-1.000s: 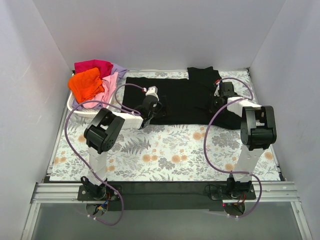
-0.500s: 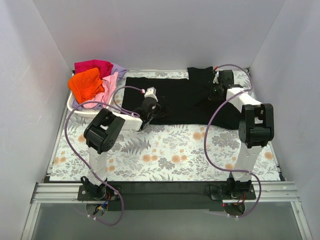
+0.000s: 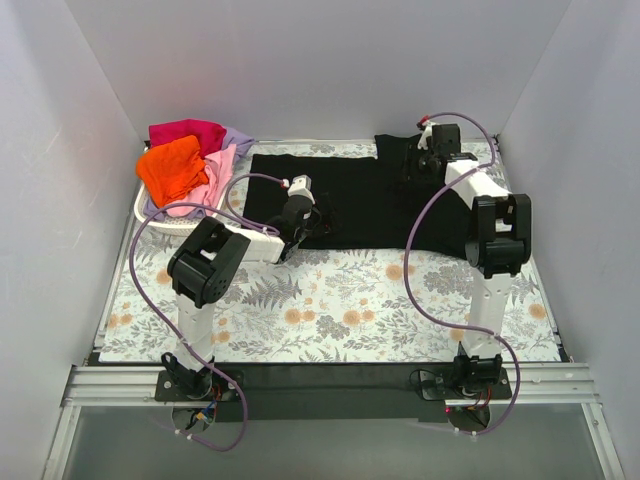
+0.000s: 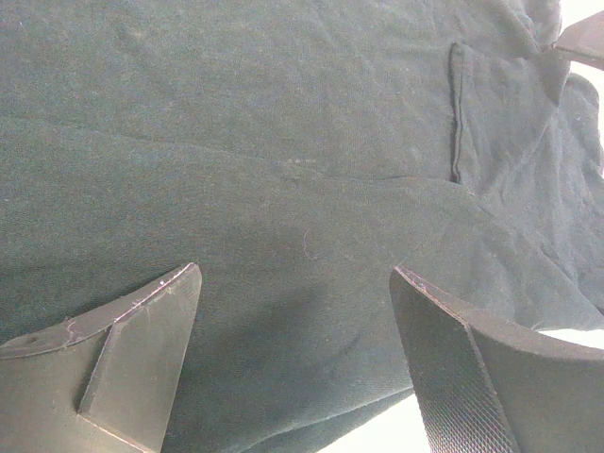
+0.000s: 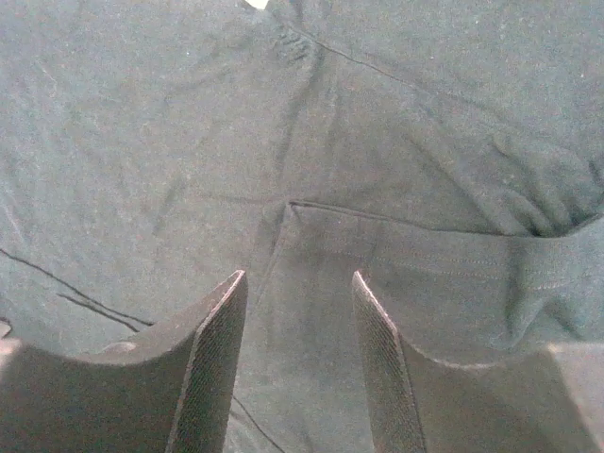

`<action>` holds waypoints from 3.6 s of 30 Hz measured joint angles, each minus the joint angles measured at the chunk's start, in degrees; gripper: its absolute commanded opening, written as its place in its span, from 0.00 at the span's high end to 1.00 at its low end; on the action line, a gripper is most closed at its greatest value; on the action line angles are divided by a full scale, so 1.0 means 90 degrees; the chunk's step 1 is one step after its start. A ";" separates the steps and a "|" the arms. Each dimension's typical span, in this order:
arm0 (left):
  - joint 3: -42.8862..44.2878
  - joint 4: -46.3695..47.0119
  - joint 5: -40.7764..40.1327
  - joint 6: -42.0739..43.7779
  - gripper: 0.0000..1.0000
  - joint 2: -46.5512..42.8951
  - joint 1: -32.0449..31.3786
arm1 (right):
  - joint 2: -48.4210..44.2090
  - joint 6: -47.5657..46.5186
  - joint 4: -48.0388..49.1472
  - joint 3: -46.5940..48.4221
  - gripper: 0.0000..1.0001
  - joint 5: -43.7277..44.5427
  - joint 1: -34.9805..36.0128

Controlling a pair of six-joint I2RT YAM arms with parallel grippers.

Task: Fold and stack the t-shirts
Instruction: Fold the tshirt

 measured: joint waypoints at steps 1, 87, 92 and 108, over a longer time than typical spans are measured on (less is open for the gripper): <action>0.0000 0.0002 0.0000 0.0000 0.25 0.0000 0.0000 | -0.0041 -0.0002 0.0036 -0.0049 0.55 -0.0010 0.0000; -0.0629 0.0554 -0.0228 0.0418 0.24 -0.0274 -0.0610 | -0.2562 -0.0719 -0.0816 -0.3089 0.48 0.2159 -0.2142; -0.0746 0.0151 -0.0143 0.0442 0.23 -0.0607 -0.0612 | -0.3922 -0.0576 -0.0488 -0.3504 0.45 0.1702 -0.2101; -0.0624 -0.0308 -0.0906 0.0933 0.19 -0.1338 0.0007 | -0.2195 -0.0221 0.0376 -0.3560 0.44 0.0012 -0.0680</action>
